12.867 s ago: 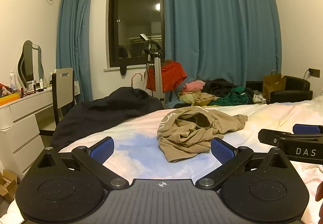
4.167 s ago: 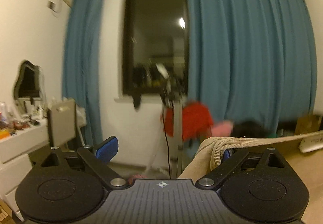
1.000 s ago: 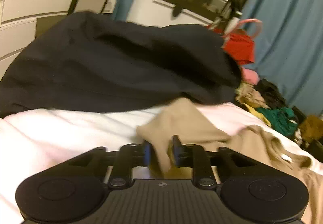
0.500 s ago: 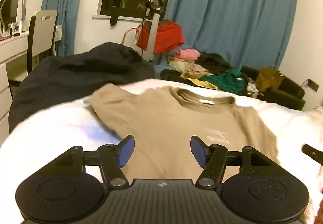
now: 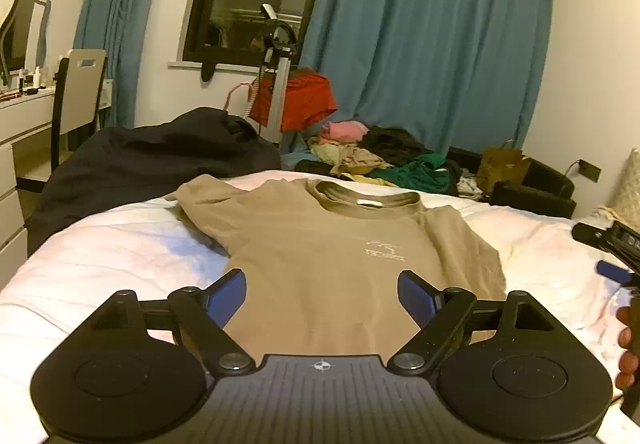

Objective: Fold clothes

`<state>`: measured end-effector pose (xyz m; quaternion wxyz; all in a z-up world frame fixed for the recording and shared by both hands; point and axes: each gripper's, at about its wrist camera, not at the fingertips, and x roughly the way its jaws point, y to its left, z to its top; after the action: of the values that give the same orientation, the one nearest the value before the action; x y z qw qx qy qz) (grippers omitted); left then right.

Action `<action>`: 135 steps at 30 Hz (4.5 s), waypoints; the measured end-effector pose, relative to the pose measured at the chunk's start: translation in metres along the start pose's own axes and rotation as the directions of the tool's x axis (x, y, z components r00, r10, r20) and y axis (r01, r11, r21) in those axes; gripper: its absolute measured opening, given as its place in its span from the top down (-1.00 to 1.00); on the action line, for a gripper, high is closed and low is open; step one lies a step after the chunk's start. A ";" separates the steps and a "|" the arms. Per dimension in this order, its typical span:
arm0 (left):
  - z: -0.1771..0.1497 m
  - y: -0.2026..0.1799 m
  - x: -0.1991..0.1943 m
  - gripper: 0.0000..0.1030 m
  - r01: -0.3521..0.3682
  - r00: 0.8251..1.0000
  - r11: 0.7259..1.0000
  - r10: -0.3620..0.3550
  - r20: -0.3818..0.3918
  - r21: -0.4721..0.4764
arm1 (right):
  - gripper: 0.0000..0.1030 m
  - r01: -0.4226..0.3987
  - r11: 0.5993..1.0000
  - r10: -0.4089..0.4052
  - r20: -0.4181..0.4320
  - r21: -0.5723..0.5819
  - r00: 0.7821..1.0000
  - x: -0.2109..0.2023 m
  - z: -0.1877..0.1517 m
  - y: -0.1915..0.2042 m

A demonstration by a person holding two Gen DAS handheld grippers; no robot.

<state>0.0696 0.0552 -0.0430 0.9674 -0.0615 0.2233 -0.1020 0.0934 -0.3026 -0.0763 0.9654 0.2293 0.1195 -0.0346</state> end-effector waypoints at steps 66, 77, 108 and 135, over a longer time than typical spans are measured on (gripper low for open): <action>-0.049 -0.024 0.105 -0.81 -0.009 0.983 0.995 0.028 -0.184 0.100 | -0.32 -0.070 0.846 0.273 -0.318 0.528 0.908 0.257 -0.031 -0.104; -0.054 -0.026 0.113 -0.81 -0.015 0.979 0.993 0.039 -0.202 0.120 | 0.83 -0.125 0.903 0.218 -0.188 0.411 0.958 0.243 0.010 -0.084; -0.048 -0.031 0.091 -0.81 -0.014 0.992 0.992 0.030 -0.126 0.125 | -0.43 0.120 0.878 0.023 -0.292 0.463 0.956 0.183 -0.022 -0.175; -0.047 -0.034 0.094 -0.81 0.026 0.994 0.994 -0.014 -0.110 0.102 | -0.60 0.036 0.794 0.084 -0.168 0.606 0.982 0.186 -0.035 -0.169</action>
<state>0.1251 -0.0027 -0.1190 0.9545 -0.0082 0.2699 -0.1263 0.2453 -0.4400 -0.2263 0.8258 0.5302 0.1887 -0.0372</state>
